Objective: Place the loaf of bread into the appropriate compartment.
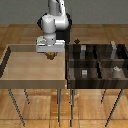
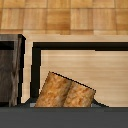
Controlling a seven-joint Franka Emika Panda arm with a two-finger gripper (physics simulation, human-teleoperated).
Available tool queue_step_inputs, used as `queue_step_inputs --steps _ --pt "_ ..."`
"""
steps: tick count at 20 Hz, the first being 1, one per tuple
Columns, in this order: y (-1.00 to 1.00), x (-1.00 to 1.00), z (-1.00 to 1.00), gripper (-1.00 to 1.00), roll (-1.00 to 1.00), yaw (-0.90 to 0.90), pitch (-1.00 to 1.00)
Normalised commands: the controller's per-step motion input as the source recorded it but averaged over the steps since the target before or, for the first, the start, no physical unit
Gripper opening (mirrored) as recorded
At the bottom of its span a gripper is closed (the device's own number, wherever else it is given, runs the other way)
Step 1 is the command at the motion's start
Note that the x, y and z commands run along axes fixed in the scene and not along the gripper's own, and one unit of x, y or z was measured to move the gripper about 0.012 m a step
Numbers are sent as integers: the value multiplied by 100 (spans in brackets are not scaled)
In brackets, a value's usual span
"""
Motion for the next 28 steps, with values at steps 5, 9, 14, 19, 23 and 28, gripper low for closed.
queue_step_inputs --steps 5,9,14,19,23,28 --pt "100 0 0 -100 0 0 0" --pt "100 0 0 -100 0 0 0" --pt "100 0 0 -100 0 0 0" --pt "80 0 0 100 0 0 0" --pt "0 0 0 100 0 0 0" --pt "0 0 0 100 0 0 0"
